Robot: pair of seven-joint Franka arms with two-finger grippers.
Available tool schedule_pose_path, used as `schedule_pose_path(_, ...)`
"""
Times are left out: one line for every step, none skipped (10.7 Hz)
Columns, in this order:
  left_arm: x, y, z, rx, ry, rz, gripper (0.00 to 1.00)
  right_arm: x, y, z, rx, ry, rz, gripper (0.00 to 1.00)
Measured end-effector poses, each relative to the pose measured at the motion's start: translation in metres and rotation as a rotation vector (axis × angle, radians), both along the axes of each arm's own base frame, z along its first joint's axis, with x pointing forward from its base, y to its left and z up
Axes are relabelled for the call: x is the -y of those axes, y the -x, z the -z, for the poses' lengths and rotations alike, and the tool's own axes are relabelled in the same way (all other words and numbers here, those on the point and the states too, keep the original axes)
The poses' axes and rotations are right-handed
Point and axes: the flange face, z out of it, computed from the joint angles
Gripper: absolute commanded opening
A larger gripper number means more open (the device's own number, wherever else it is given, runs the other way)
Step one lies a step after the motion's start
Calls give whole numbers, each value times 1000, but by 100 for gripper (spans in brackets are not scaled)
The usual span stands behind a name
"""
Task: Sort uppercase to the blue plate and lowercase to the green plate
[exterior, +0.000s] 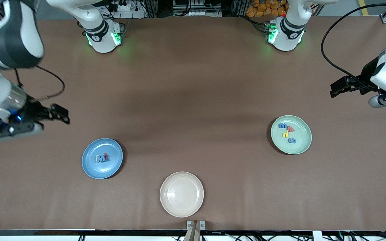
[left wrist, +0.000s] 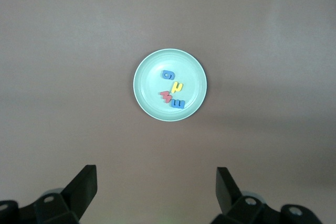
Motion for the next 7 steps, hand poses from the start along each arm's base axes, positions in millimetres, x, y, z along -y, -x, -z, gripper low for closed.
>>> schedule_pose_path(0,0,0,-1,0,0,100,8,10,-14,-11,0,9,100)
schedule_pose_path(0,0,1,-2,0,0,100,18,19,-26,-18,-1,20,100)
schedule_pose_path(0,0,1,-2,0,0,100,23,28,-37,-22,-4,26,100)
schedule_pose_path(0,1,1,-2,0,0,100,23,35,-46,-26,-6,30,100)
schedule_pose_path(0,1,1,-2,0,0,100,23,41,-54,-26,-7,40,100)
schedule_pose_path(0,1,1,-2,0,1,100,23,45,-61,-19,-5,54,100)
schedule_pose_path(0,1,1,-2,0,1,100,23,48,-67,-14,2,67,100)
